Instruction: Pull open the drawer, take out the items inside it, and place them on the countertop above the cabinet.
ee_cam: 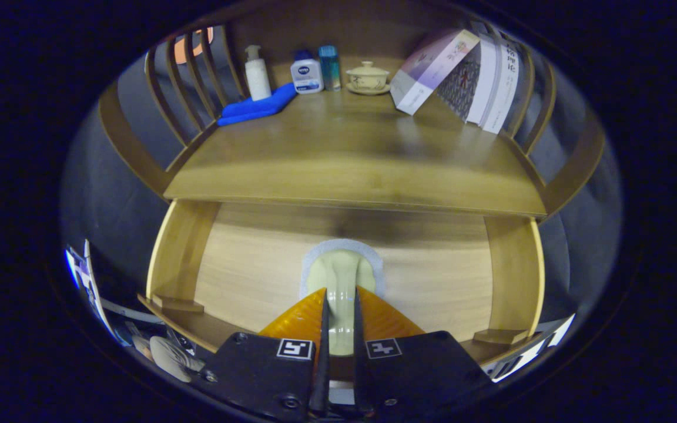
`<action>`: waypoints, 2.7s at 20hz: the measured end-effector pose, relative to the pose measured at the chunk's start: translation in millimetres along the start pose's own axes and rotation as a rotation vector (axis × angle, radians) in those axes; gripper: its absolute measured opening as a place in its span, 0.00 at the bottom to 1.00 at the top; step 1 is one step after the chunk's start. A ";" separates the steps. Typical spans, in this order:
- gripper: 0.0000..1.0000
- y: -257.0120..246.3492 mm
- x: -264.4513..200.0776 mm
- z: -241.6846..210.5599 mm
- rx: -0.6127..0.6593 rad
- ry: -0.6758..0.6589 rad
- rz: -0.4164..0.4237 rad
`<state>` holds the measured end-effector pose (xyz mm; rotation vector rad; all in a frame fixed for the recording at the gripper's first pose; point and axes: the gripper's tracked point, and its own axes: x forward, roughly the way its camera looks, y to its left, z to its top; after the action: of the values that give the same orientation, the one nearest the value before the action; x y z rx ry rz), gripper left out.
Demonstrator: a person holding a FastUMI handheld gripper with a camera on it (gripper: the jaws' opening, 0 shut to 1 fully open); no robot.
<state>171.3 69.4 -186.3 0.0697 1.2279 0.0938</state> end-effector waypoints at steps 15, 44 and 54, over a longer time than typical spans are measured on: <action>0.20 -11.2 -43.6 111.5 0.077 -0.124 -0.012; 0.31 16.4 41.9 193.1 0.176 -0.190 0.084; 0.79 29.0 -38.5 197.5 0.050 -0.570 0.086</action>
<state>343.5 93.5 -81.0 0.1804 0.6571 0.1088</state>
